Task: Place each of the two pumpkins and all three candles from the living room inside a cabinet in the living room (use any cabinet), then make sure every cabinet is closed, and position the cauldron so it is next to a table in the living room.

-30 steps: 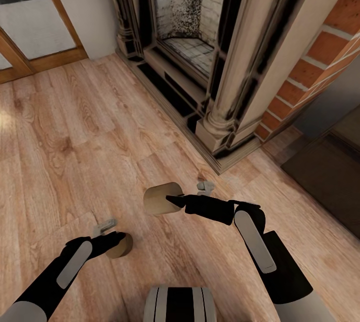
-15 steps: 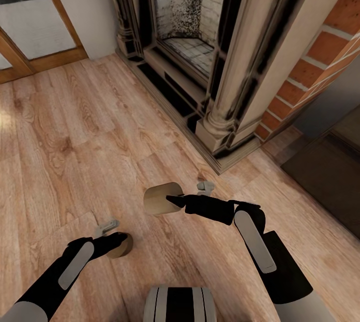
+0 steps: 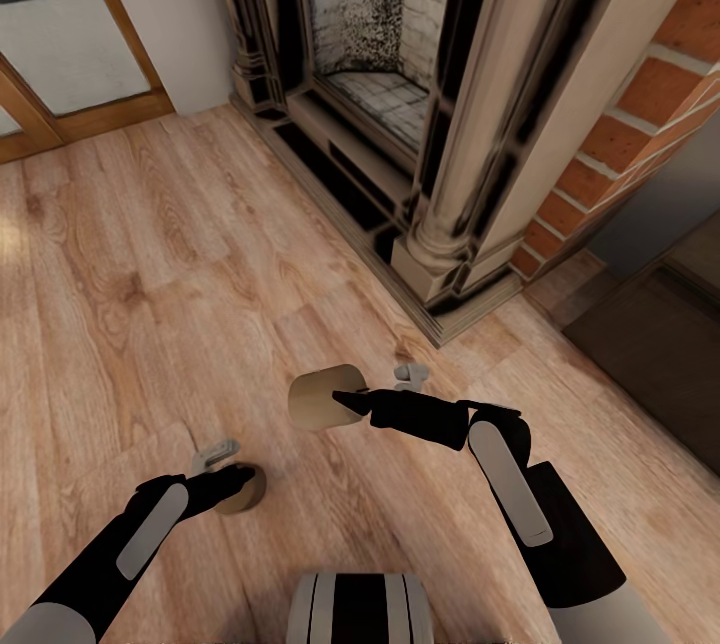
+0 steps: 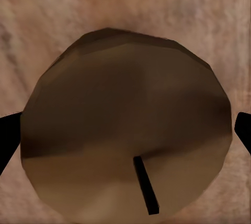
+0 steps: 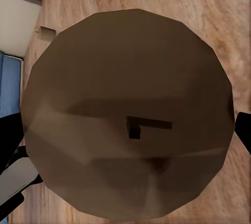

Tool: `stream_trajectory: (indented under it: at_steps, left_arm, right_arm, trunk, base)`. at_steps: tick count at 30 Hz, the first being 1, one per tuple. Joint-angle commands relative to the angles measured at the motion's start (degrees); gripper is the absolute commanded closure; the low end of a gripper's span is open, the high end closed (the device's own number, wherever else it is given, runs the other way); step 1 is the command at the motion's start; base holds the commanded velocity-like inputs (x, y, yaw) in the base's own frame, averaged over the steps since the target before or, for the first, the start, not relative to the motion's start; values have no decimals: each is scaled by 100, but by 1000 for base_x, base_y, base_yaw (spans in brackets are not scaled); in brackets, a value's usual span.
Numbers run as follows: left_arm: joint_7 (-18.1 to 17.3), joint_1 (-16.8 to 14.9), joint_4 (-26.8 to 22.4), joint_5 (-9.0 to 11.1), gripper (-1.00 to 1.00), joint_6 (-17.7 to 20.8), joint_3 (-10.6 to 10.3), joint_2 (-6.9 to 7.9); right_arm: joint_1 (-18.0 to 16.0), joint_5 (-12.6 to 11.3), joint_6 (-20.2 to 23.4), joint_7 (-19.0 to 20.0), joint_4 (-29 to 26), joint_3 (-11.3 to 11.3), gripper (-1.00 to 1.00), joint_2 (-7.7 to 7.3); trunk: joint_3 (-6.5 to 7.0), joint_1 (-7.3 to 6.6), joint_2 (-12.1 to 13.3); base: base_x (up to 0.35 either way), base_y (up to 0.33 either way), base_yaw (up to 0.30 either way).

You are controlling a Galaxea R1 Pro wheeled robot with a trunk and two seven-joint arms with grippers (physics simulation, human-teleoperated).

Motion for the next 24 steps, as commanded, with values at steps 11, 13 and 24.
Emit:
stream_trajectory:
  at_steps: [11,13,24]
  left_arm:
    - [54,-3,-9,57,-100,4,-20,7]
    - [54,-3,-9,57,-100,4,-20,7]
    - [54,-3,-9,60,-100,4,-22,7]
  right_arm:
    - [-4,9,17,15,-3,1,100,2]
    - [-4,9,17,14,-3,1,100,0]
    - [-4,9,17,13,-3,1,100,2]
  trunk:
    - [-26,1,-3]
    - [-26,1,-3]
    - [-115,11,-8]
  base:
    - [0,0,0]
    - [0,0,0]
    - [0,0,0]
